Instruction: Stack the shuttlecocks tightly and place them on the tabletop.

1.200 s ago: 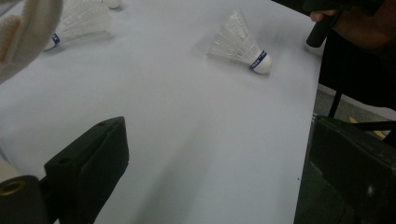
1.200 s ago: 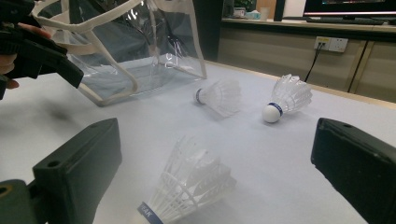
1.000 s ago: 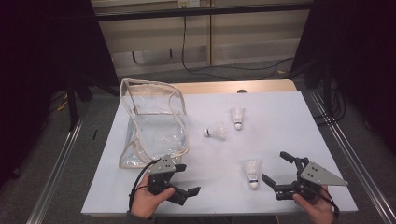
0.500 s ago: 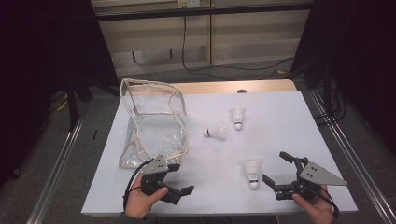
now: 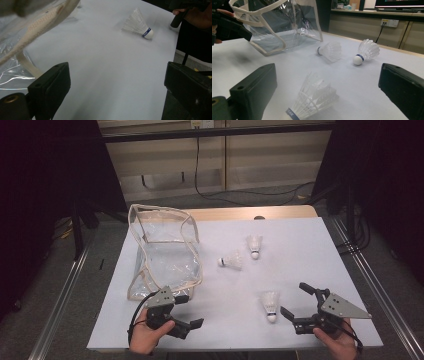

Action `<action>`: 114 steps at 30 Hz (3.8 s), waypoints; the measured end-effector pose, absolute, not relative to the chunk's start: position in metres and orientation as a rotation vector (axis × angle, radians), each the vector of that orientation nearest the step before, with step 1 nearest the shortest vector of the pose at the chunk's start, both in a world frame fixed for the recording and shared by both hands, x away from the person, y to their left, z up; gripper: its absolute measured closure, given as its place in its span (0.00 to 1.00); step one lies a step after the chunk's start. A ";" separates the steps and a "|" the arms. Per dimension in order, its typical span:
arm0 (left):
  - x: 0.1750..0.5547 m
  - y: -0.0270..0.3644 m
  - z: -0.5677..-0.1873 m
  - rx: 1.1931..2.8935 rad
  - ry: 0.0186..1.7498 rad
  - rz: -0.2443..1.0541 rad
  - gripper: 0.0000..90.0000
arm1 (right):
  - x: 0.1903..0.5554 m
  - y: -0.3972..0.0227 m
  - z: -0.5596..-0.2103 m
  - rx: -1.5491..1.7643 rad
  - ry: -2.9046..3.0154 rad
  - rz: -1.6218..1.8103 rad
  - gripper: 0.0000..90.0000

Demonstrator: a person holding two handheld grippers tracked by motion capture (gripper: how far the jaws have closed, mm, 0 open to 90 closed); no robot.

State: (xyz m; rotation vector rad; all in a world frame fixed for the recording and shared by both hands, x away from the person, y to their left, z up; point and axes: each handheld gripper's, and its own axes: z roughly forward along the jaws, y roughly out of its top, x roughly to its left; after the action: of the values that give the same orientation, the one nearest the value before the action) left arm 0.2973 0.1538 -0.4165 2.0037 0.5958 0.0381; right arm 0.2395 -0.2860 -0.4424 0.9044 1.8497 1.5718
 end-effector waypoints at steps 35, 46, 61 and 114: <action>0.300 0.184 -0.420 1.980 0.611 0.117 0.06 | 0.240 -0.285 -0.442 0.899 1.853 1.567 0.01; 0.301 0.190 -0.421 1.973 0.620 0.127 0.05 | 0.241 -0.285 -0.442 0.895 1.857 1.559 0.01; 0.302 0.196 -0.424 1.977 0.615 0.142 0.05 | 0.245 -0.283 -0.442 0.893 1.871 1.547 0.01; 0.306 0.204 -0.427 1.948 0.574 0.171 0.05 | 0.291 -0.276 -0.438 0.957 1.985 1.494 0.00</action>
State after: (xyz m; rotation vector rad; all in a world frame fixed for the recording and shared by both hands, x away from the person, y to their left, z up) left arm 0.3059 0.2045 -0.4266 1.9482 0.5741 0.1711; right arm 0.2905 -0.2758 -0.4381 0.9574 1.9846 1.4935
